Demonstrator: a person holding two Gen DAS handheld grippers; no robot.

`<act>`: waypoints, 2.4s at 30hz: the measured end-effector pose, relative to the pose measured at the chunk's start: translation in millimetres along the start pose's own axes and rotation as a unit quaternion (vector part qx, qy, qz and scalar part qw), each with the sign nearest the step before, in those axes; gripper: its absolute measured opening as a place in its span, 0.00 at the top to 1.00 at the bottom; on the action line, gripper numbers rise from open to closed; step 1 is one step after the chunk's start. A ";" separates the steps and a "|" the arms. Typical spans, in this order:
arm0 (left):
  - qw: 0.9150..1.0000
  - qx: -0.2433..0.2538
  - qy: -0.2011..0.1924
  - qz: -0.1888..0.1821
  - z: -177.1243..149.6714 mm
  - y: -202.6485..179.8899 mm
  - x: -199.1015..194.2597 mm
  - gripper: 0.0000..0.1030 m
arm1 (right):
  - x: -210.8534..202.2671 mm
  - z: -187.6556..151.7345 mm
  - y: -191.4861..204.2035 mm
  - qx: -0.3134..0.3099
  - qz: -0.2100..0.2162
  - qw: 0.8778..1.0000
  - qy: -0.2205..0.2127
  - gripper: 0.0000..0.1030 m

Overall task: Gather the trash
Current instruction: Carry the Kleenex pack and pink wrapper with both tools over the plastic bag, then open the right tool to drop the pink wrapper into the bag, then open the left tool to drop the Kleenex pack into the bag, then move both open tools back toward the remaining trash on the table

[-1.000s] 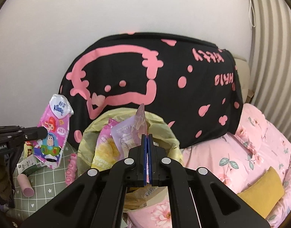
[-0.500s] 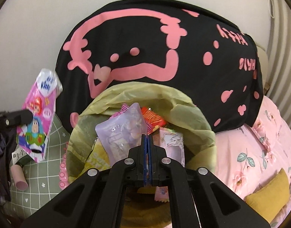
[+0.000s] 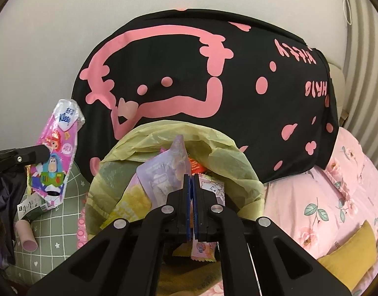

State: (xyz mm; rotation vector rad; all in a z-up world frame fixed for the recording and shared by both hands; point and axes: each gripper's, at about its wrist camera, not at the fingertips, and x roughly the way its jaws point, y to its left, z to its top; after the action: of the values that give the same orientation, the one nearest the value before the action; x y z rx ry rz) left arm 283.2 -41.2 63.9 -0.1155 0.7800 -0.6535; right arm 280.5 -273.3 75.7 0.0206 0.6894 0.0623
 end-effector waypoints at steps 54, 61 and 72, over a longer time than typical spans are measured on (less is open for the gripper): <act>0.983 -0.104 -0.010 0.151 -61.1 144.4 -63.3 0.58 | -4.2 3.1 107.9 -0.057 0.081 0.995 -0.028 0.56; 0.959 -0.182 -0.020 0.218 -102.2 209.0 -111.3 0.55 | 17.7 -6.0 163.2 -0.099 0.138 0.986 0.006 0.56; 0.934 -0.247 -0.042 0.255 -149.0 234.8 -162.5 0.55 | 59.5 -43.5 244.4 -0.135 0.236 0.957 0.105 0.56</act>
State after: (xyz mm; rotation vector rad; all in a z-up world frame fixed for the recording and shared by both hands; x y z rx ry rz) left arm 213.9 262.0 -20.0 -0.3841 0.8364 0.0510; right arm 286.2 -25.7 14.1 -0.0857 0.8715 0.6258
